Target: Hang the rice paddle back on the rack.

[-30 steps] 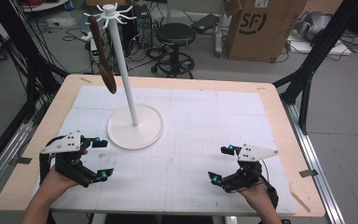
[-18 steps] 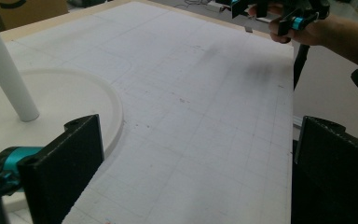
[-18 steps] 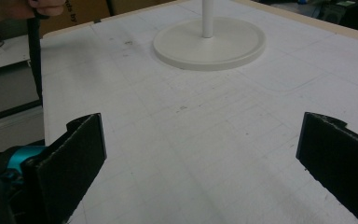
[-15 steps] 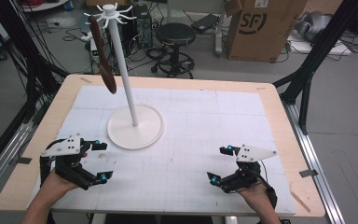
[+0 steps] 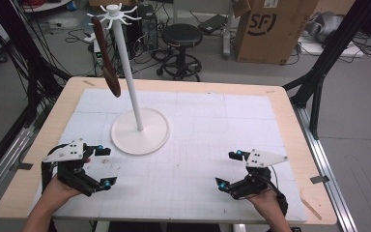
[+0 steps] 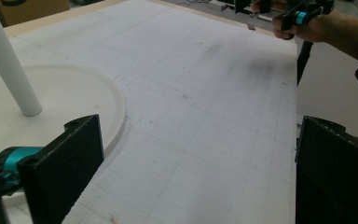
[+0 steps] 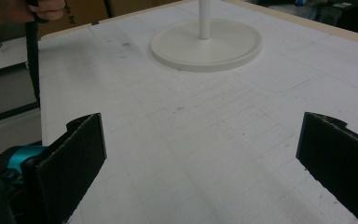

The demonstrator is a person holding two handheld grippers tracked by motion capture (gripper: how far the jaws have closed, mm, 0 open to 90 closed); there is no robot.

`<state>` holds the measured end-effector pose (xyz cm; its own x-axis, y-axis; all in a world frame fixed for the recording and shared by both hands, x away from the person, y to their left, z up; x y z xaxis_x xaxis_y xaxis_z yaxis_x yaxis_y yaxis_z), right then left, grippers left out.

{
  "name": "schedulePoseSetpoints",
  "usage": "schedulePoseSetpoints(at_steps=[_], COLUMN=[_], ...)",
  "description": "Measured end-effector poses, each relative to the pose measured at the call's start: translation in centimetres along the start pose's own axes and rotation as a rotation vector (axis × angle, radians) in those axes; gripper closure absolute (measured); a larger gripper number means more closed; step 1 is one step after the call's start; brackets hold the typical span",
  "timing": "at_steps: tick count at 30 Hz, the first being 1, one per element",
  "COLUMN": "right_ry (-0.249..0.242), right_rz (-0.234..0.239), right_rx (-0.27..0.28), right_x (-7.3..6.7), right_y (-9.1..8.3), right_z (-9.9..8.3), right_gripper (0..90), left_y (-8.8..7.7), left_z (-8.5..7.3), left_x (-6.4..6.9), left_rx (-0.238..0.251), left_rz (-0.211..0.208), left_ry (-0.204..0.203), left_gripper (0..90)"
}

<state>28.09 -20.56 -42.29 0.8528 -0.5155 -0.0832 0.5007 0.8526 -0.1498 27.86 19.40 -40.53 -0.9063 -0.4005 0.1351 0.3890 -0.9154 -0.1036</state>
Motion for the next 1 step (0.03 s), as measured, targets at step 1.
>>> schedulePoseSetpoints(at_steps=[1], right_ry=[-0.002], right_rz=[0.001], right_rx=[-0.002], right_x=[0.01], right_y=[0.01], right_z=[-0.02], right_gripper=[0.2], left_y=[-0.03], left_z=[0.01], left_x=[-0.03], left_rx=[0.0], left_rz=[0.003], left_ry=[0.0], left_gripper=[1.7])
Point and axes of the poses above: each handheld gripper's, and its own axes: y roughly forward along the jaws, z roughly out of its top, x roughly to its right, the point moved 6 cm from there along y, roughly forward along the jaws, and after that the axes turned 15 degrees about x, right-handed, at the moved point
